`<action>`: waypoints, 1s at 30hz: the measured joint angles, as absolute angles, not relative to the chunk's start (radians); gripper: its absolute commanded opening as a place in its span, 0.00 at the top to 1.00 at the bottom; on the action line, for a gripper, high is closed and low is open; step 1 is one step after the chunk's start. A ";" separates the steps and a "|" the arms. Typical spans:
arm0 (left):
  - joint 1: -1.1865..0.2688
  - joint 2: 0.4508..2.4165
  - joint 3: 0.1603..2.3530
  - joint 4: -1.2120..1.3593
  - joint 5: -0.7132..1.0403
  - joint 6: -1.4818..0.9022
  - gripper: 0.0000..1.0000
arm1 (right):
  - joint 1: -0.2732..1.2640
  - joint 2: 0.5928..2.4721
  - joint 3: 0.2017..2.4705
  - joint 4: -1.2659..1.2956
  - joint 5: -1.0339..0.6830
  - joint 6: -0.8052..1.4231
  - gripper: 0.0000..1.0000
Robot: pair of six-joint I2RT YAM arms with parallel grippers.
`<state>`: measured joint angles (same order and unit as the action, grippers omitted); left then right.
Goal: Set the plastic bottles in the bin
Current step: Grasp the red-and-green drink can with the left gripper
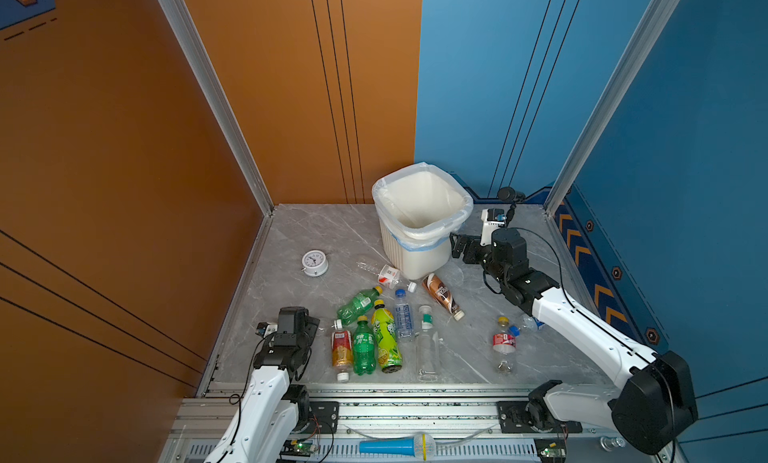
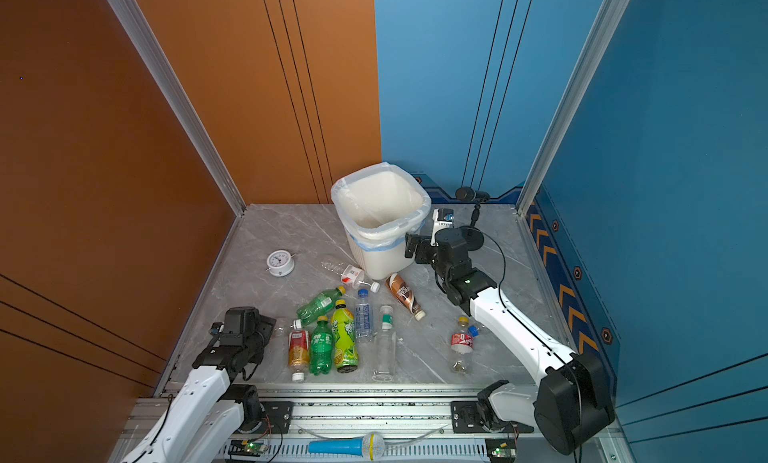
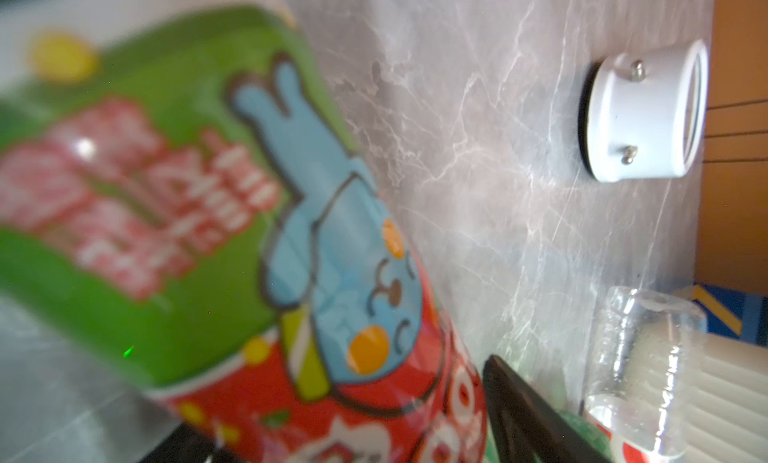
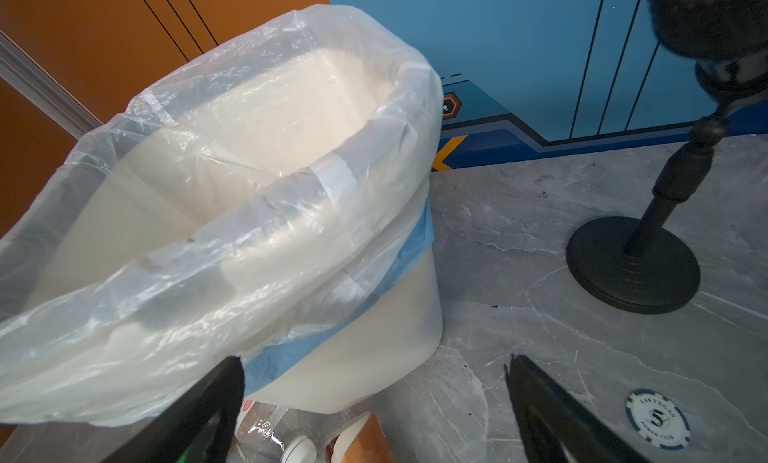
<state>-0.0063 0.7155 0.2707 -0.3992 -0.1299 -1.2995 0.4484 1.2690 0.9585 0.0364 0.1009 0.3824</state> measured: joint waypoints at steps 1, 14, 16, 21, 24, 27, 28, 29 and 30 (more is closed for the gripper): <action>-0.006 0.715 0.266 -0.389 -0.131 -1.306 0.24 | 0.448 1.269 0.958 0.036 0.101 0.382 0.00; 0.009 0.727 0.242 -0.293 -0.146 -1.345 0.38 | 0.448 1.269 0.958 0.036 0.101 0.382 0.00; 0.014 0.725 0.242 -0.287 -0.146 -1.346 0.41 | 0.448 1.269 0.958 0.036 0.101 0.382 0.00; 0.021 0.702 0.242 -0.283 -0.146 -1.348 0.45 | 0.448 1.269 0.958 0.036 0.101 0.382 0.00; 0.024 0.682 0.242 -0.284 -0.145 -1.348 0.46 | 0.448 1.269 0.958 0.036 0.101 0.382 0.00; 0.026 0.661 0.243 -0.286 -0.145 -1.343 0.46 | 0.448 1.269 0.958 0.036 0.101 0.382 0.00; 0.026 0.653 0.245 -0.289 -0.145 -1.339 0.45 | 0.448 1.269 0.958 0.036 0.101 0.382 0.00; 0.027 0.648 0.249 -0.294 -0.145 -1.333 0.45 | 0.448 1.269 0.958 0.036 0.101 0.382 0.00; 0.026 0.644 0.256 -0.299 -0.144 -1.327 0.44 | 0.448 1.269 0.958 0.036 0.101 0.382 0.00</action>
<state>0.0261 0.6441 0.2562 -0.2985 -0.1444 -1.3273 0.4484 1.2694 0.9585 0.0364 0.1009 0.3824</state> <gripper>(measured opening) 0.566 0.996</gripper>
